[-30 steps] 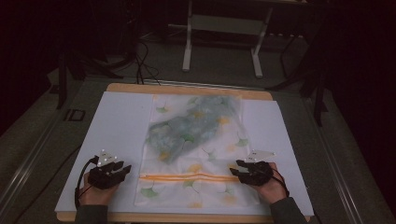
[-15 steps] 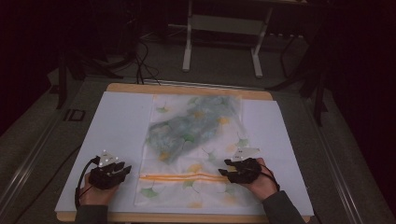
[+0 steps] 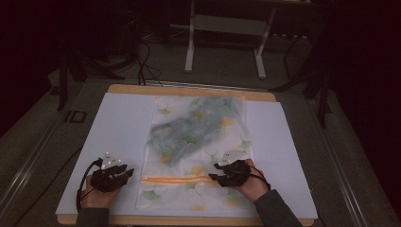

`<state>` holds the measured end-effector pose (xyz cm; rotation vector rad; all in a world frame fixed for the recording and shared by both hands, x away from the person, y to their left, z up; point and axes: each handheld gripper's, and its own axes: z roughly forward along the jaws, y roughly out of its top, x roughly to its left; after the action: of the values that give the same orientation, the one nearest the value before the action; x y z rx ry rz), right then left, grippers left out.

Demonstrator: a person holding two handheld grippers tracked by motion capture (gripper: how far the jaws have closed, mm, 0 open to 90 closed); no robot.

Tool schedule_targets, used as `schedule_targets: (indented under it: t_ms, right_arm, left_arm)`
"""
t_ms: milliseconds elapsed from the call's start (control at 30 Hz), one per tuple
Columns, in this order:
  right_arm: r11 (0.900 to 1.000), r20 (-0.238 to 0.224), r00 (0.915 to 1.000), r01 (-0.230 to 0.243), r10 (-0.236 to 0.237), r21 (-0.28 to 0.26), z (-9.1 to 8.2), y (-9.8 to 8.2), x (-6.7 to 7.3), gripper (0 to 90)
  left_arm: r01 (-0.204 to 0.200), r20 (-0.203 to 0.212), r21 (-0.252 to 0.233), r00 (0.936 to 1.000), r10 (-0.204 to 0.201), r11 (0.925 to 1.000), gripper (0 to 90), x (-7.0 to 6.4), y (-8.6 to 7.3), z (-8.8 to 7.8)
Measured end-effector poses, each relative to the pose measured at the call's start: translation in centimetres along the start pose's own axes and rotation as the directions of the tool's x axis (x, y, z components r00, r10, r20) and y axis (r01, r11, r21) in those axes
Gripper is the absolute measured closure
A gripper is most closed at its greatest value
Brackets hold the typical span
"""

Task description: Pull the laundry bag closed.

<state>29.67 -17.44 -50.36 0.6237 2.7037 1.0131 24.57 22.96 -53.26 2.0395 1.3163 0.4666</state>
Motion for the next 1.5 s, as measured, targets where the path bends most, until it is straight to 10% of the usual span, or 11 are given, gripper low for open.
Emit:
schedule_targets:
  t_ms: [1500]
  right_arm:
    - [0.992, -0.131, 0.9831, 0.128, -0.128, -0.011, 5.2, 4.8, 3.4, 61.4]
  left_arm:
    - [-0.02, 0.01, 0.011, 0.9998, 0.02, 0.9997, 62.5, -0.2, 0.1, 0.2]
